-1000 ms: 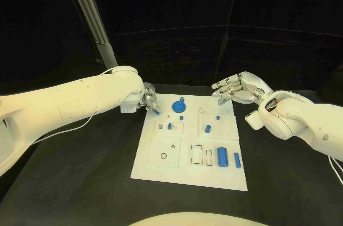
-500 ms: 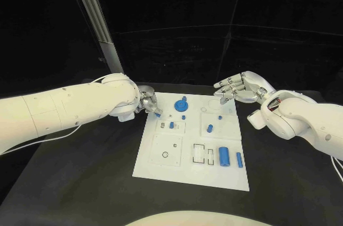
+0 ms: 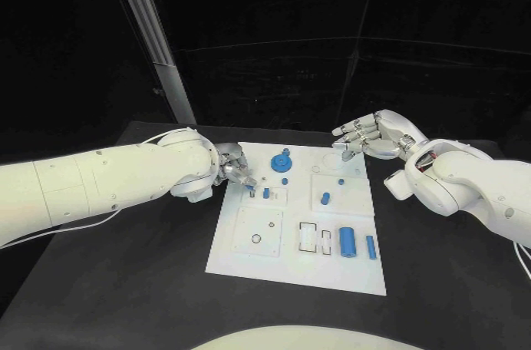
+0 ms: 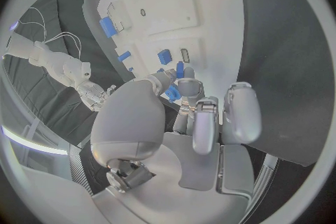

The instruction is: Assemble the parts on the task board

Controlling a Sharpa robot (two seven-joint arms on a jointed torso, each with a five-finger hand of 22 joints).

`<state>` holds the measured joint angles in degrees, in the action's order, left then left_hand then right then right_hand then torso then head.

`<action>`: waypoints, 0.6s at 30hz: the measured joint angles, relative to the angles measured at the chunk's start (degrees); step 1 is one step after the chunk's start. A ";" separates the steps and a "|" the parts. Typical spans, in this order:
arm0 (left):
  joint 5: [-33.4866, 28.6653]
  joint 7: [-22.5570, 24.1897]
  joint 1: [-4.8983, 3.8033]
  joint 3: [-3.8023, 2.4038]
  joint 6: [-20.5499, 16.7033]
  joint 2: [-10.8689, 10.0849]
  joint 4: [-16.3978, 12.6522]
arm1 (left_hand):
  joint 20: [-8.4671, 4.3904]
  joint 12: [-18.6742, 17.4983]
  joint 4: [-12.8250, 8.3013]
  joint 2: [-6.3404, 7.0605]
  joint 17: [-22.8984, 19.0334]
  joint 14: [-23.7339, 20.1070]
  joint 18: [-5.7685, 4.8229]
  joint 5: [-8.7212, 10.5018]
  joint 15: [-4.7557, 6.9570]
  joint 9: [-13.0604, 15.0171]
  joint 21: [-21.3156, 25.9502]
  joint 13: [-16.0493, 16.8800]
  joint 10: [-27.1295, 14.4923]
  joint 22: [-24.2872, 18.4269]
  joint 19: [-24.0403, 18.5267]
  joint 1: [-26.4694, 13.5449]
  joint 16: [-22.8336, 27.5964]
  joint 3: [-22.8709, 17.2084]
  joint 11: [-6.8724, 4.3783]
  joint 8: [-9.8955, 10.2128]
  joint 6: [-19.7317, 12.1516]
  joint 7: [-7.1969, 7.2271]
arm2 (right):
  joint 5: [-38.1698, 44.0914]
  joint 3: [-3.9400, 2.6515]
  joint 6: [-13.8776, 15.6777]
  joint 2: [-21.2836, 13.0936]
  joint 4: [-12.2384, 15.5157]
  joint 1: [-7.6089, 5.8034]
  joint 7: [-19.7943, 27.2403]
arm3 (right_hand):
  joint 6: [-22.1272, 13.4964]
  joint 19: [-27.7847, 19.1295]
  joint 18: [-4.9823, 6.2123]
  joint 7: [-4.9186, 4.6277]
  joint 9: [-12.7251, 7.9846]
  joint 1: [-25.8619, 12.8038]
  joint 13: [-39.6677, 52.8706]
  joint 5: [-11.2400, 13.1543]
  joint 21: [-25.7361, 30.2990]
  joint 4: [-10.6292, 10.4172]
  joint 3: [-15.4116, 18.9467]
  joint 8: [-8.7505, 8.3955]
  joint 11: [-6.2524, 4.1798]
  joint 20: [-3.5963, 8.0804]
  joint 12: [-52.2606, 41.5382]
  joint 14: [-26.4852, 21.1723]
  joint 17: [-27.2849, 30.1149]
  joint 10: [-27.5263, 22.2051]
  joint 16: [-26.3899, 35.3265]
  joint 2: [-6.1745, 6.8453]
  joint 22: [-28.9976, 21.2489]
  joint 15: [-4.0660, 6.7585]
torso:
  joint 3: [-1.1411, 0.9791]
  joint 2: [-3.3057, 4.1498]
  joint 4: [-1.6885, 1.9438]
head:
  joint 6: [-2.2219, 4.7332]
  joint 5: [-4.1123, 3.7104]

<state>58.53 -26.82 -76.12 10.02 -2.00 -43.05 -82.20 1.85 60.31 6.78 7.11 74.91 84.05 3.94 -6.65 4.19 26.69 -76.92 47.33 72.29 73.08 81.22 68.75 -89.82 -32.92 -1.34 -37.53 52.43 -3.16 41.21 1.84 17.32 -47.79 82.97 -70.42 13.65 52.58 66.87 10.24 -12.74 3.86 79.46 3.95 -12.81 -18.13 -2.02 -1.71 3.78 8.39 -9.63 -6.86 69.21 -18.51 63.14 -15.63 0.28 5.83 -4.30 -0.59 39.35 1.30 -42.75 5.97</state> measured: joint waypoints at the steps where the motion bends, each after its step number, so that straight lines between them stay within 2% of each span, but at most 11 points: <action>1: 0.00 0.00 0.09 0.02 -0.17 0.04 -0.09 | 0.00 0.00 0.00 0.00 0.00 0.00 0.00 0.00 0.00 0.00 0.00 0.00 0.00 0.00 0.00 0.00 0.00 0.00 0.00 0.00 0.00 0.00 | 0.00 0.00 -0.01 0.00 -0.01 0.00 0.00 | 0.00 0.00 0.00 0.00 0.00 0.00 0.00 0.00 0.21 0.00 0.00 0.00 0.00 0.00 0.00 0.00 0.04 0.00 0.00 0.00 -0.05 0.00 | 0.00 0.01 -0.01 | 0.00 0.01; 7: -0.03 -0.07 0.43 0.29 -0.98 0.21 -0.45 | 0.00 0.00 -0.71 0.36 0.00 0.00 0.00 0.01 0.00 -0.01 0.00 0.10 0.01 0.00 0.00 -0.36 0.00 -0.70 0.02 -0.24 0.21 0.19 | 0.00 0.00 -0.05 0.03 -0.10 0.00 -0.03 | 0.00 0.00 0.00 0.00 0.00 0.00 -0.05 0.00 0.21 0.00 0.00 0.00 0.00 0.00 0.00 0.00 0.06 0.00 0.00 0.00 -0.06 0.00 | -0.01 0.04 -0.07 | -0.09 0.04; 18: 0.11 -0.72 0.52 0.91 -1.12 0.75 -0.32 | 0.00 0.25 -0.77 0.35 0.00 0.00 0.00 0.24 0.00 0.06 0.00 0.26 0.31 -0.01 0.00 -0.36 0.00 -0.77 -0.11 -0.23 0.21 0.19 | 0.00 0.00 -0.11 0.09 -0.13 0.00 -0.06 | 0.00 0.00 0.00 0.00 0.00 0.00 -0.04 0.00 0.21 0.00 0.00 0.00 0.00 0.00 0.00 0.00 0.05 0.00 0.00 0.00 -0.05 0.00 | -0.02 0.09 -0.07 | -0.32 0.04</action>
<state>58.64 -27.53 -75.59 10.93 -3.12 -42.30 -82.51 1.85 60.56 6.01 7.46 74.91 84.05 3.94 -6.41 4.19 26.75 -76.92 47.60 72.60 73.07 81.22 68.39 -89.82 -33.69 -1.44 -37.77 52.64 -2.97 41.21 1.84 17.21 -47.71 82.85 -70.42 13.60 52.58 66.87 10.23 -12.74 3.86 79.46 3.91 -12.81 -17.92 -2.03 -1.71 3.77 8.39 -9.63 -6.86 69.21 -18.46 63.15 -15.63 0.28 5.78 -4.30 -0.62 39.44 1.24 -43.07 6.00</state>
